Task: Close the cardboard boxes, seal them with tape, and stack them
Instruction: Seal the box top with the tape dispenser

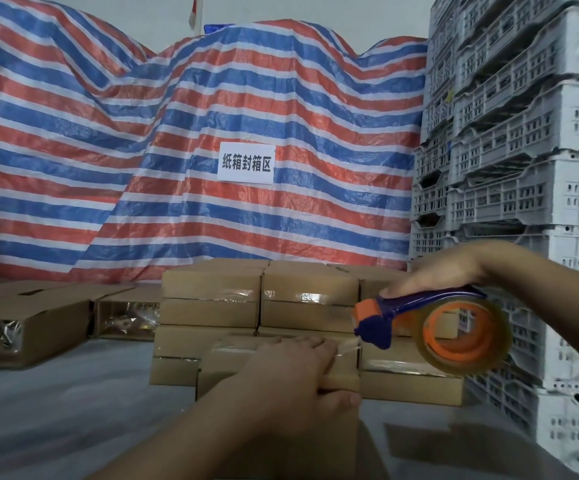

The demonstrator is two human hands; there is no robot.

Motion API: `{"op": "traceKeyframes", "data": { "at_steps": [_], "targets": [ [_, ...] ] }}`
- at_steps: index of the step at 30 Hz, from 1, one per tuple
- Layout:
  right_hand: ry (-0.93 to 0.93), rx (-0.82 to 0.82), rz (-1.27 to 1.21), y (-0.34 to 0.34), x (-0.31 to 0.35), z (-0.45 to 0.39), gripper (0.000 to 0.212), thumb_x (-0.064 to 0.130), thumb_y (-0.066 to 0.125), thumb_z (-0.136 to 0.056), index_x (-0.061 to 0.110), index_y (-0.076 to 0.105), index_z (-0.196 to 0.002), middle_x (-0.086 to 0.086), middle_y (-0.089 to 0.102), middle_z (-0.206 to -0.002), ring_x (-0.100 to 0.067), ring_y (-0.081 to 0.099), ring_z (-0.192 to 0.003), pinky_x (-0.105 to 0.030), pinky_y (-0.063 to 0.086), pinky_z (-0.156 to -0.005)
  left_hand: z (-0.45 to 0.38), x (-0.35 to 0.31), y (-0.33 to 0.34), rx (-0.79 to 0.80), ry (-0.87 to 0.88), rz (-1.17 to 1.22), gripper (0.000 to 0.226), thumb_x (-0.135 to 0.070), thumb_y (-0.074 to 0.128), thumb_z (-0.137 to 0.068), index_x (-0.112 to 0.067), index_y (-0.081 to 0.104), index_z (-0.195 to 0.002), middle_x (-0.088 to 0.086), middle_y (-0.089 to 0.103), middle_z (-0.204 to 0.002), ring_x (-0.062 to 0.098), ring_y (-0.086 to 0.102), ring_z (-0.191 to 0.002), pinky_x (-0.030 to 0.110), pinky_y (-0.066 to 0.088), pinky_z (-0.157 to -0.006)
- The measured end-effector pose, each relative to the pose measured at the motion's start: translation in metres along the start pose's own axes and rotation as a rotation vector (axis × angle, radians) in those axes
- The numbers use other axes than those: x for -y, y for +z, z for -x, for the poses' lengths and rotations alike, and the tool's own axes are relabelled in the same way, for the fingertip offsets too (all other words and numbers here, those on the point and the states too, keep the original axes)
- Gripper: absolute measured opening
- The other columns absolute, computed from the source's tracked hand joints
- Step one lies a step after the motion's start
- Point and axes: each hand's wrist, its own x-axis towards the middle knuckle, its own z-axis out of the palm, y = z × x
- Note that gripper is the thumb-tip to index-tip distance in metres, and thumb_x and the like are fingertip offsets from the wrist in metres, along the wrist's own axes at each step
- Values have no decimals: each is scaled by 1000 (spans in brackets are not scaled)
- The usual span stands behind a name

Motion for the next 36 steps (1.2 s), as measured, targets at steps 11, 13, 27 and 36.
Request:
{"op": "traceKeyframes", "data": {
  "at_steps": [11, 13, 27, 36],
  "targets": [
    [67, -56, 318, 42, 11, 1, 67, 86, 54, -71, 23, 72, -82, 9, 68, -65, -7, 62, -55, -27, 53, -64, 0, 0, 1, 6, 30, 23, 75, -71, 38, -91, -42, 6, -152, -8, 32, -156, 16, 39, -136, 38, 31, -109],
    [67, -120, 471, 55, 22, -2, 65, 83, 56, -69, 21, 71, -80, 8, 67, -65, -9, 62, -56, -27, 51, -60, -1, 0, 1, 13, 36, 33, 70, -71, 37, -91, -50, 2, -149, -10, 25, -159, 18, 36, -138, 40, 31, -109],
    [236, -619, 482, 166, -45, 9, 59, 80, 34, -87, 25, 50, -71, 10, 51, -70, -12, 54, -65, -26, 36, -50, 0, 2, 4, -23, 23, -8, 69, -74, 33, -90, -47, 11, -150, -8, 22, -161, 19, 30, -143, 44, 25, -113],
    [277, -603, 422, 183, -28, 29, 70, 88, 23, -81, 42, 61, -117, 10, 63, -94, -8, 64, -84, -26, 41, -57, -2, 3, 5, -28, 41, -21, 68, -72, 34, -91, -46, 12, -150, -5, 24, -161, 21, 31, -142, 47, 26, -112]
  ]
}}
